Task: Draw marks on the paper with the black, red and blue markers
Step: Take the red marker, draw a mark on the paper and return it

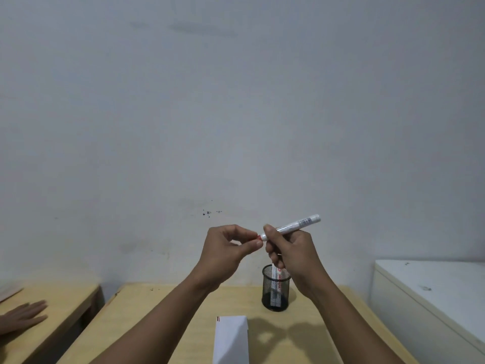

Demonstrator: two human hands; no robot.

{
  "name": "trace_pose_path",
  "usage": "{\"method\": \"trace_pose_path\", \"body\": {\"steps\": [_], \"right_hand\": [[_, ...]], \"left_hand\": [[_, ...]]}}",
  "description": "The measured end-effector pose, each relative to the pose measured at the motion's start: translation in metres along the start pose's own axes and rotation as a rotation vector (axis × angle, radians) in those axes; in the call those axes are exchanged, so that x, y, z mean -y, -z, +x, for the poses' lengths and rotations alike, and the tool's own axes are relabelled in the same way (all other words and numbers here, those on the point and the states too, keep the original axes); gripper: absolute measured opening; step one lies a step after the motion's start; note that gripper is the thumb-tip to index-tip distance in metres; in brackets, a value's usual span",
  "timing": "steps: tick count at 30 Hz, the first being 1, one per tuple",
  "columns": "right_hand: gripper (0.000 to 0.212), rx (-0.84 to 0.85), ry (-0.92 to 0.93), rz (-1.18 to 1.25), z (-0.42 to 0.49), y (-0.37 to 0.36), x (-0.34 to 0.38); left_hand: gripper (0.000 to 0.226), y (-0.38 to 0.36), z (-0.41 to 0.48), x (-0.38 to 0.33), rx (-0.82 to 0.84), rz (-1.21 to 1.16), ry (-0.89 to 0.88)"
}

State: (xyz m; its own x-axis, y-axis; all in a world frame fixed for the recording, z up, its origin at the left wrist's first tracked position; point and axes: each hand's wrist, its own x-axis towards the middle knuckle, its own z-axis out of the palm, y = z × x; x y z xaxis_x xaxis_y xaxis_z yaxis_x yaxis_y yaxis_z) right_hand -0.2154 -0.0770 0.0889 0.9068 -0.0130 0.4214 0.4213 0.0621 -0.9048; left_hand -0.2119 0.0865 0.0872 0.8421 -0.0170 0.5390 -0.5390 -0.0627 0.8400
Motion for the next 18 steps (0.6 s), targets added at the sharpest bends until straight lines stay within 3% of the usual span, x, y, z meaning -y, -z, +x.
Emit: {"method": "trace_pose_path", "body": {"steps": [4, 6, 8, 9, 11, 13, 15, 18], "right_hand": [[0.032, 0.007, -0.13, 0.053, 0.004, 0.006, -0.003], [0.041, 0.009, -0.175, -0.012, 0.007, 0.01, -0.002], [0.057, -0.086, -0.151, -0.238, 0.013, 0.014, -0.002], [0.059, -0.176, -0.087, -0.416, 0.017, 0.018, -0.003], [0.04, -0.325, 0.174, -0.782, 0.025, 0.029, -0.012], [0.03, -0.215, 0.412, -1.0, 0.032, 0.036, -0.021], [0.032, -0.097, 0.494, -1.102, 0.046, 0.043, -0.037], [0.02, -0.155, 0.475, -1.011, 0.068, 0.054, -0.058]], "left_hand": [[0.018, -0.007, 0.006, 0.01, -0.043, 0.38, -0.378], [0.019, -0.008, 0.01, 0.018, -0.046, 0.441, -0.467], [0.018, -0.007, 0.021, 0.025, -0.089, 0.469, -0.483], [0.018, -0.007, 0.027, 0.027, -0.113, 0.496, -0.478], [0.018, -0.009, 0.039, 0.031, -0.119, 0.553, -0.478], [0.017, -0.015, 0.047, 0.034, -0.082, 0.608, -0.521], [0.019, -0.025, 0.052, 0.038, -0.044, 0.631, -0.558], [0.041, -0.04, 0.062, 0.051, -0.045, 0.525, -0.474]]}}
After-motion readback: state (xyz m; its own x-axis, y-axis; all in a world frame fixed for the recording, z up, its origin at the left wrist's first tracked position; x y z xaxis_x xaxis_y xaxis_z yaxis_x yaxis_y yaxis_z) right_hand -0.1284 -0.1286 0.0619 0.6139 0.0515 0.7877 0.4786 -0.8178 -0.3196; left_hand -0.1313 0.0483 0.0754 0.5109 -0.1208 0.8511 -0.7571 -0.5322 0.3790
